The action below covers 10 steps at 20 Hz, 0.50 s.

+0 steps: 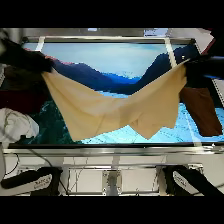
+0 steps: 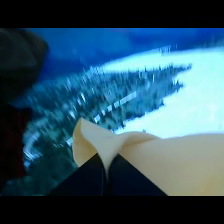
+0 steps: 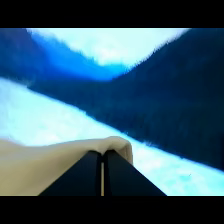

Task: Fold the shirts.

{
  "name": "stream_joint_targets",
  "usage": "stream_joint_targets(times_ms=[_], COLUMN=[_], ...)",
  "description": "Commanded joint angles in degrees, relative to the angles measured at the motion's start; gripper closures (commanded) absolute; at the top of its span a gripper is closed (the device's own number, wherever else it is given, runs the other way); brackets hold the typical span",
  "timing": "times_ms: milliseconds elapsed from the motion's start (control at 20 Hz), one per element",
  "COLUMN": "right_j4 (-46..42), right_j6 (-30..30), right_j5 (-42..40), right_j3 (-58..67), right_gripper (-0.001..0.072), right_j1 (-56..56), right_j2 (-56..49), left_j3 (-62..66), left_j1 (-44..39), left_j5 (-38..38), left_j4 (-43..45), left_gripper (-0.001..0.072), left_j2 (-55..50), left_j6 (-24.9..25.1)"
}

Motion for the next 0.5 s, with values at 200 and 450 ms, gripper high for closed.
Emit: stream_joint_targets(times_ms=[200, 450], right_j4=[4.7, 8.9], right_j6=[0.6, 0.6], right_j5=[-12.7, -26.4], right_j3=[-15.0, -14.6], right_gripper=[0.0683, 0.0442], right_j1=[0.0, 0.0], right_j2=[-29.6, -34.0], left_j3=[-5.9, -2.5], left_j1=[-0.1, 0.0], left_j5=[10.7, 22.2], left_j4=[-1.6, -1.7], left_gripper=[0.0696, 0.0007], left_j2=[-26.9, -28.7], left_j6=[-6.3, -6.8])
